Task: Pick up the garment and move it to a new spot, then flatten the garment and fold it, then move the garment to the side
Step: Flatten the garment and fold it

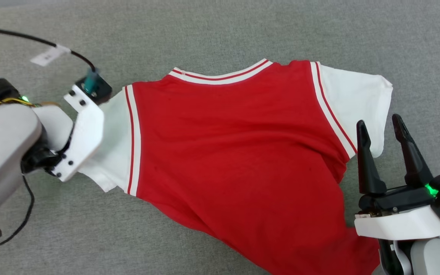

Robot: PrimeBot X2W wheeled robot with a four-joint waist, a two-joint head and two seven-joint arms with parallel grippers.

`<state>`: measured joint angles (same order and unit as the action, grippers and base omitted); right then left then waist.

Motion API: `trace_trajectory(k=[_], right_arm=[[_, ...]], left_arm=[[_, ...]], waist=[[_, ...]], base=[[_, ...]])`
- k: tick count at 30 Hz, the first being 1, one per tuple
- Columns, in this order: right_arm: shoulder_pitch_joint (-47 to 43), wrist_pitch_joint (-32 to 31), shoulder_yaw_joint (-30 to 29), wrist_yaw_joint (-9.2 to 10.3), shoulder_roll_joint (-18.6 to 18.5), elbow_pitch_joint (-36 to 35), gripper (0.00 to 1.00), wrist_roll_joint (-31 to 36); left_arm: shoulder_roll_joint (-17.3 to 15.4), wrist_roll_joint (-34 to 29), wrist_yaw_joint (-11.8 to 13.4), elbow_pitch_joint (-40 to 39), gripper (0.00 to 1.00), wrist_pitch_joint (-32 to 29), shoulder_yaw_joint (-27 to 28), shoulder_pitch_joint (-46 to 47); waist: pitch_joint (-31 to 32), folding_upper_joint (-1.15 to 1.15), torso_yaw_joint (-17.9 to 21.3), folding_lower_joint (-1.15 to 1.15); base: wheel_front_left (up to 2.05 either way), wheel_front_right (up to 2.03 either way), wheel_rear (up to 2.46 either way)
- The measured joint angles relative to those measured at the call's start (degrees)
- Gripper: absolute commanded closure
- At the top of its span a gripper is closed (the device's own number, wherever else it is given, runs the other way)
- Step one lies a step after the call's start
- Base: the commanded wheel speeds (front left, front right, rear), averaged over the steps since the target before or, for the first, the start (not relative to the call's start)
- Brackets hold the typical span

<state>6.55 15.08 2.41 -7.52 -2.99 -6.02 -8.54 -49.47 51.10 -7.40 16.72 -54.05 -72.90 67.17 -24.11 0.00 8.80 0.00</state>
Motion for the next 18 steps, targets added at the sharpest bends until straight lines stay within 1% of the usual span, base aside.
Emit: trace_trajectory(k=[6,8,11,13,15,18], right_arm=[[0.5,0.0,-2.3,0.0,0.0,-0.6,0.0,1.6],[1.6,0.0,-3.5,-0.01,-1.1,-1.0,0.0,2.2],[5.1,0.0,-6.0,0.0,-4.9,-1.3,0.0,2.5],[7.1,-1.0,-7.0,-0.01,-8.2,-1.3,0.0,3.0],[9.9,-4.0,-7.9,0.0,-11.2,-1.7,0.0,3.0],[14.8,-12.6,-7.5,-0.01,-16.9,-0.9,0.0,0.5]], left_arm=[[0.1,0.8,0.0,-0.6,1.0,4.5,-0.5,-0.6],[-0.2,0.6,0.0,-1.8,1.0,5.7,-0.5,-0.6],[-0.5,1.1,0.0,-3.0,1.0,7.9,-0.5,-0.6],[-0.6,1.1,0.0,-3.7,1.0,9.1,-0.3,-0.6],[-0.6,1.2,0.0,-4.1,1.0,9.9,-0.2,-0.6],[-0.6,1.2,0.0,-4.4,1.0,10.7,-0.2,-0.6]], waist=[[2.8,0.0,-1.0,0.0],[4.0,0.0,-1.4,0.0],[5.8,0.0,-2.0,0.0],[6.8,0.0,-2.5,0.0],[7.5,0.0,-3.2,0.0],[8.0,0.0,-4.1,0.0]], base=[[0.0,0.0,0.0],[0.0,0.0,0.0],[0.0,0.0,0.0],[0.0,0.0,0.0],[0.0,0.0,0.0],[0.0,0.0,0.0]])
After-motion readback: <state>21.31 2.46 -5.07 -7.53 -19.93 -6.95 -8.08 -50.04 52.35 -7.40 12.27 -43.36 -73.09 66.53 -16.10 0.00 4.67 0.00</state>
